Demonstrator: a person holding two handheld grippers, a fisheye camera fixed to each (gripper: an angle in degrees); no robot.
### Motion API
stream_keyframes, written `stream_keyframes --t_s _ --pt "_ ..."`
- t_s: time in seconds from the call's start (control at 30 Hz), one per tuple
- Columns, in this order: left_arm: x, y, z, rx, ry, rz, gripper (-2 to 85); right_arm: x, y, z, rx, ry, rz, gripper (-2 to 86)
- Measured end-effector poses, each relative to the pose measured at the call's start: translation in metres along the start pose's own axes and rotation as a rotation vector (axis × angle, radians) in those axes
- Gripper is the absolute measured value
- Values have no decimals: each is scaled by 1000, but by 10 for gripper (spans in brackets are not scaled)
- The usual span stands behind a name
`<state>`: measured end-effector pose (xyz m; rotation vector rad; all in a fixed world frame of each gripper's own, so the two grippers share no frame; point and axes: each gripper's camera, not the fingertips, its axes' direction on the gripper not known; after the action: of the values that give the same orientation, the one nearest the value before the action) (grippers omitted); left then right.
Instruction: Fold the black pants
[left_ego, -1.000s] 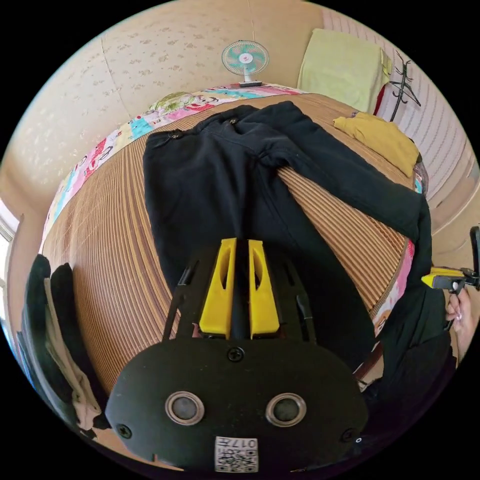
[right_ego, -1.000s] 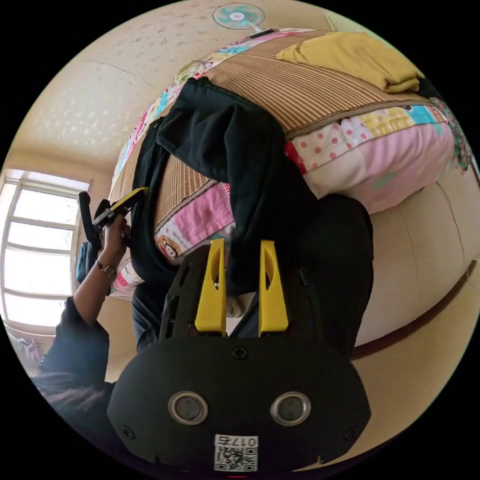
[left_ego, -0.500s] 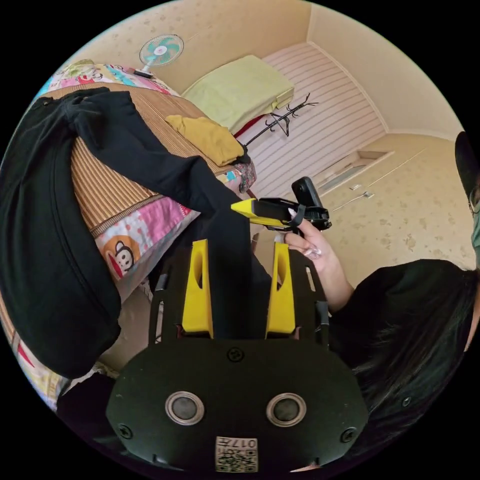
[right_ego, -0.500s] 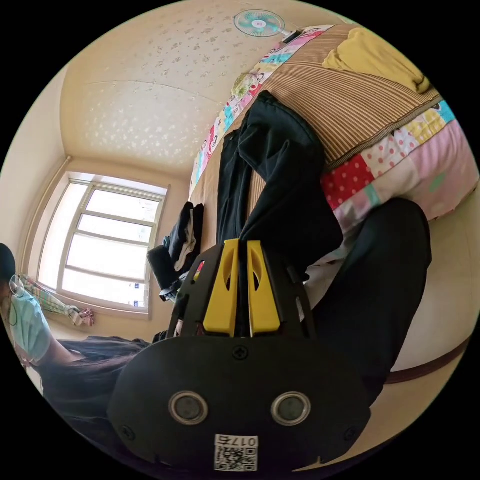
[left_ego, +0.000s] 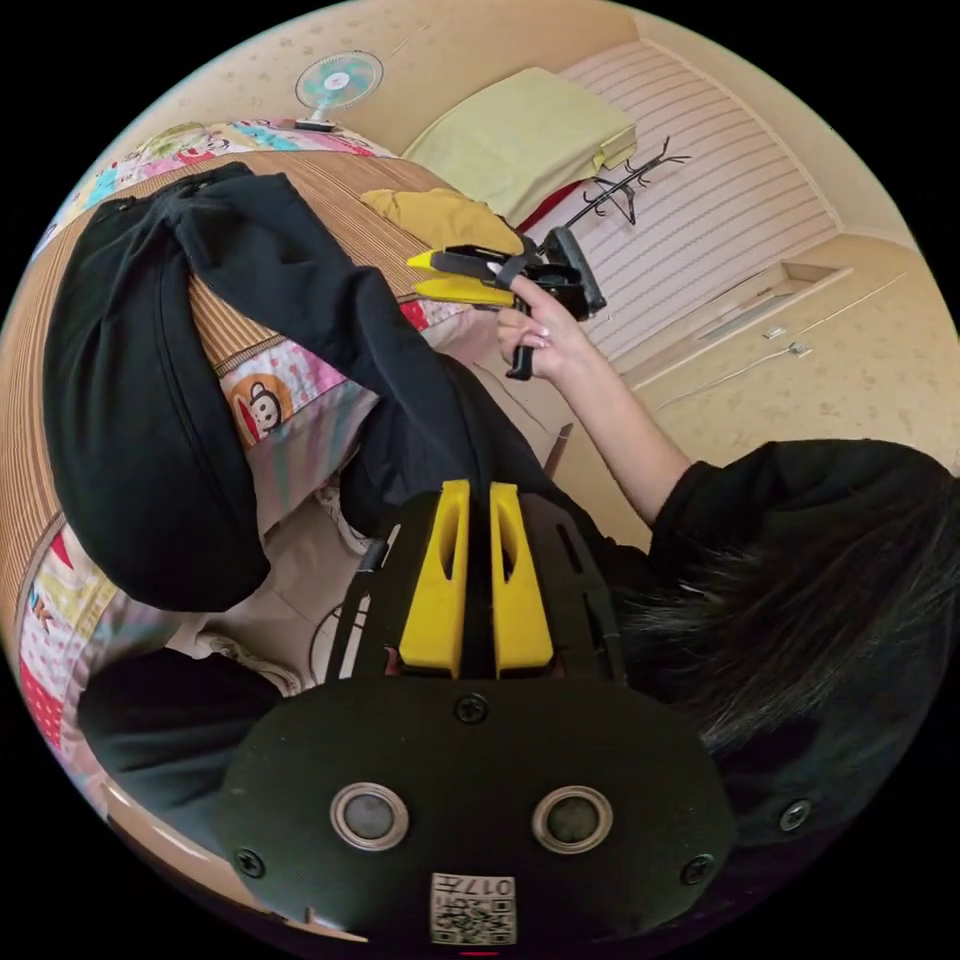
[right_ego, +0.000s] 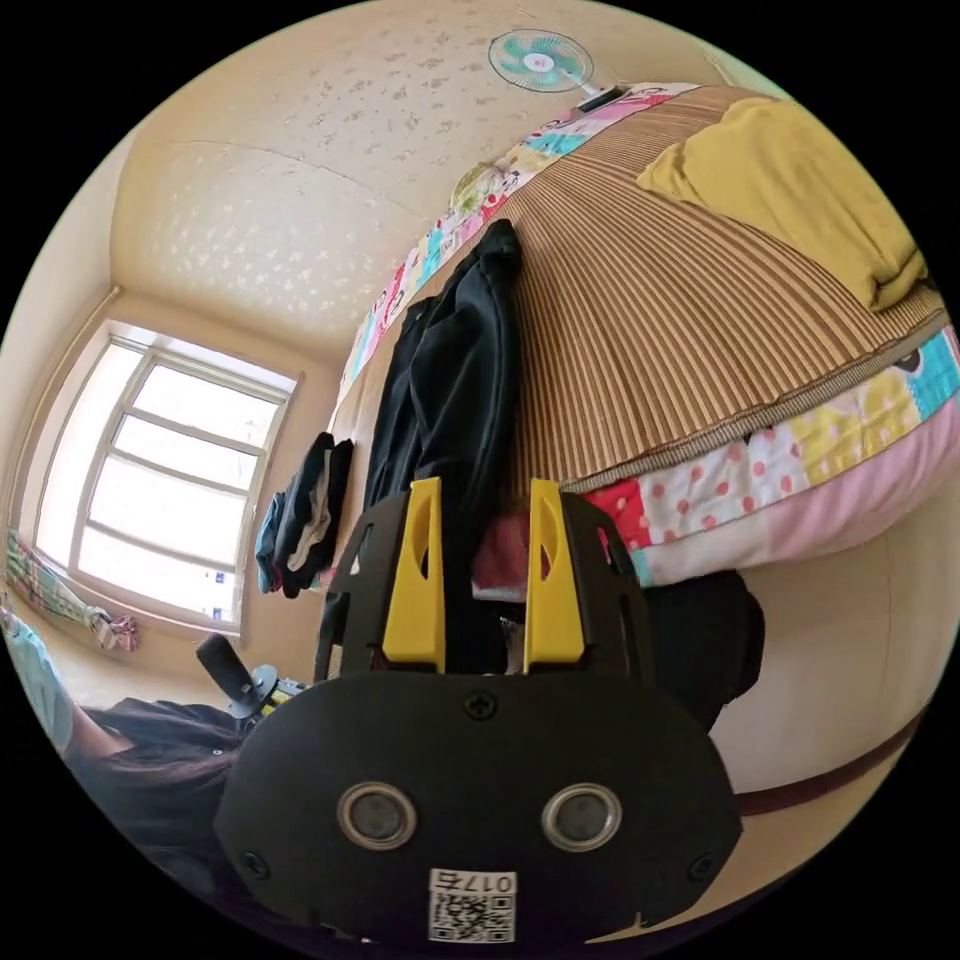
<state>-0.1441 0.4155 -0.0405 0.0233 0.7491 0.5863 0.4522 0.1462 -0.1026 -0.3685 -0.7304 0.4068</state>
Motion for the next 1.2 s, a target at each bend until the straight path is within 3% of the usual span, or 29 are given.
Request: stream_keyframes --t_s 0.1,0.3,0.4,0.47,0.5,0.57,0.7,0.77,0.83,0.93,1.07,1.2 --pt "4 0 -2 -25 25 -11 40 25 -64 38 -9 -108 46 126" --pt "-7 -9 -27 28 202 -46 40 23 -150 112 -31 16 104 51" --pt "-33 -4 -54 139 288 -137 41 -50 -169 89 142 101 -22 37" --pt "-53 4 -71 211 286 -223 40 -148 -166 85 309 340 -216 33" --pt "-62 6 -80 241 280 -235 40 -172 -166 92 325 368 -270 33" --pt "-75 9 -91 263 292 -267 40 -240 -168 136 270 280 -399 37" --pt "-92 24 -116 303 224 -360 40 -274 -169 239 63 93 -455 59" --pt "-101 32 -124 259 153 -431 44 -261 -156 312 -150 89 -483 83" --pt "-111 40 -127 179 93 -496 58 -241 -133 332 -220 49 -474 93" --pt "-124 57 -141 171 75 -525 74 -196 -75 305 -188 -105 -470 96" --pt "-146 58 -167 243 3 -526 96 -121 26 233 -53 -39 -449 89" --pt "-168 2 -171 286 12 -402 100 -74 95 206 -84 12 -370 100"
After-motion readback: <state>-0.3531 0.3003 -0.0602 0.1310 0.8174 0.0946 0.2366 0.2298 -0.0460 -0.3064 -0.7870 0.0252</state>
